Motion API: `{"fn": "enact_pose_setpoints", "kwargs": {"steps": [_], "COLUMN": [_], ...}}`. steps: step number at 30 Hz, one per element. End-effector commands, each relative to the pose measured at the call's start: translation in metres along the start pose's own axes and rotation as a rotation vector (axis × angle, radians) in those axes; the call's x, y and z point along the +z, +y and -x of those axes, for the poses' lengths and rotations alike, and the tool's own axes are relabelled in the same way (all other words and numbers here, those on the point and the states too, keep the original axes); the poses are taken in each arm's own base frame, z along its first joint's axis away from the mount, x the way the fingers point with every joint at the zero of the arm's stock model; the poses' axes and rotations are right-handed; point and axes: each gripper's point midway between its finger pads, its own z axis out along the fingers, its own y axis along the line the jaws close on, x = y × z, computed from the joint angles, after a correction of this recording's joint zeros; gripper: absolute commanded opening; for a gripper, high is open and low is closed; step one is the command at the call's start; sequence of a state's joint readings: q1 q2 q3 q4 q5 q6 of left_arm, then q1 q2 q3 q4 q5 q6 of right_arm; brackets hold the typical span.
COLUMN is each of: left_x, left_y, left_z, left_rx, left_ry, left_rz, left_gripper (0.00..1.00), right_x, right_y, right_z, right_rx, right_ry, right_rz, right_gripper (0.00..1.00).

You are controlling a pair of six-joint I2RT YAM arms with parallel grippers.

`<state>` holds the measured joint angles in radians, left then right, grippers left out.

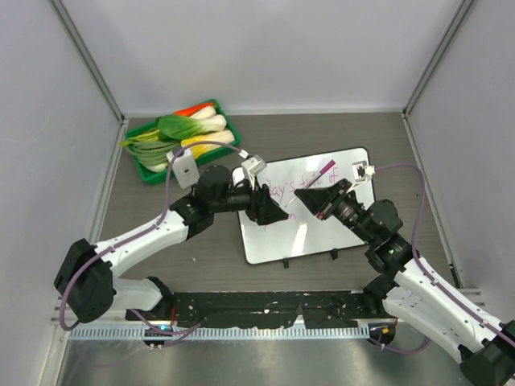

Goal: Write a sentence on the whiteboard

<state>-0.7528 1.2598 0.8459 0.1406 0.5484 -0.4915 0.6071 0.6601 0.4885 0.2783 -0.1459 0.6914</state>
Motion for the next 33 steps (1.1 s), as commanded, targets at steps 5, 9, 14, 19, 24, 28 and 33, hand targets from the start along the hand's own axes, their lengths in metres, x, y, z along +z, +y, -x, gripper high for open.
{"fn": "enact_pose_setpoints", "kwargs": {"steps": [5,9,14,19,24,28,33], "left_x": [0.013,0.015,0.017,0.016,0.012,0.002,-0.015], "left_y": [-0.038,-0.045,-0.051,-0.052,-0.043,-0.038,-0.046], "left_z": [0.048,0.057,0.061,0.062,0.057,0.054,0.059], "left_rx": [0.098,0.101,0.099,0.108,0.106,0.110,0.143], "left_ry": [-0.118,-0.119,-0.119,-0.126,-0.119,-0.102,-0.097], "left_rz": [-0.183,-0.214,-0.246,-0.249,-0.188,-0.117,-0.093], "left_gripper": [0.55,0.34,0.31,0.21,0.00,0.00,0.00], "right_x": [-0.005,-0.006,-0.005,-0.004,-0.003,-0.005,-0.012], "right_y": [0.030,0.024,0.024,0.020,0.014,0.011,0.015], "right_z": [0.004,0.001,-0.001,-0.003,0.000,0.007,0.010], "right_rx": [0.051,0.043,0.051,0.055,0.044,-0.045,-0.134], "right_ry": [0.017,0.021,0.028,0.036,0.032,0.055,0.095], "right_rz": [0.134,0.104,0.106,0.095,0.048,-0.001,0.017], "right_gripper": [0.01,0.01,0.01,0.01,0.01,0.55,0.78]}}
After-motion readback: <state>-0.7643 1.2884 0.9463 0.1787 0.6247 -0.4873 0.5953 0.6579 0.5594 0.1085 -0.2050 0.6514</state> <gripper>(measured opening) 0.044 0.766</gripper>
